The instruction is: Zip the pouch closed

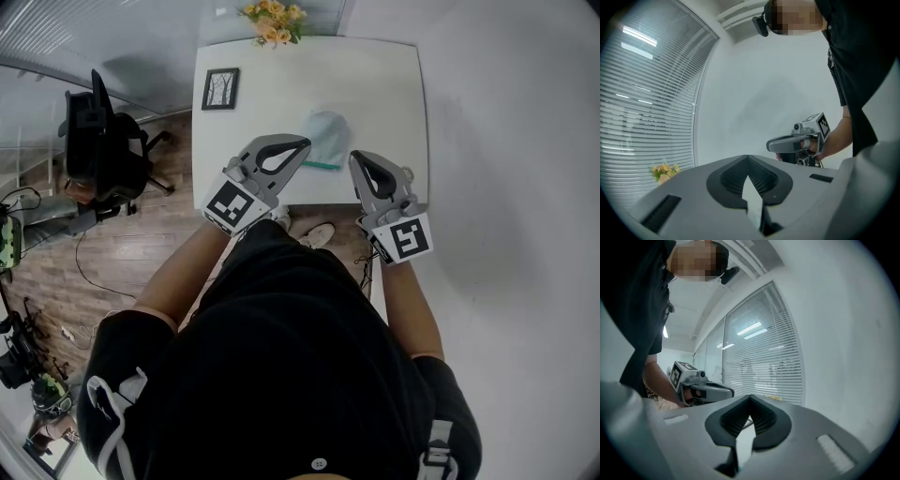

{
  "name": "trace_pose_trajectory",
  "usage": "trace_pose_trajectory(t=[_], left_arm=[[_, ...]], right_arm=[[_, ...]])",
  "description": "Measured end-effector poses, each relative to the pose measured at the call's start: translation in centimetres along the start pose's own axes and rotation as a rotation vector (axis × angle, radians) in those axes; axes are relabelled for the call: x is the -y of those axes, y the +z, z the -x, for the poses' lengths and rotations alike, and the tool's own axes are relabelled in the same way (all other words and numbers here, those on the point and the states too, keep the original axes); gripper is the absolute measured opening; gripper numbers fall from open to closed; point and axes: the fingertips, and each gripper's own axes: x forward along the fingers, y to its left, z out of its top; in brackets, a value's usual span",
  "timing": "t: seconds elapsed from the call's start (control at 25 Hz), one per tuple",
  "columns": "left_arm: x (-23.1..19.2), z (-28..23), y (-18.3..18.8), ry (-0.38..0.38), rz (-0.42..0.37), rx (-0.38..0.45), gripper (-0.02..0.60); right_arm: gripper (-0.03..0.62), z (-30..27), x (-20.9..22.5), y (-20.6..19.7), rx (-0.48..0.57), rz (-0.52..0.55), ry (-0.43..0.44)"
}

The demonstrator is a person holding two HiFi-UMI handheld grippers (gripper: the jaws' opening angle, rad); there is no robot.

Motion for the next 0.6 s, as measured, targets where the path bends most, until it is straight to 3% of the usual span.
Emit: trace_pose_trajectory(t=[0.6], left_arm=[[0.52,-0.10,0.12,-0.001,0.006,-0.007,0.008]], right_arm=[[0.009,0.32,-0.08,0.19,-0.007,-0.005,-0.004]])
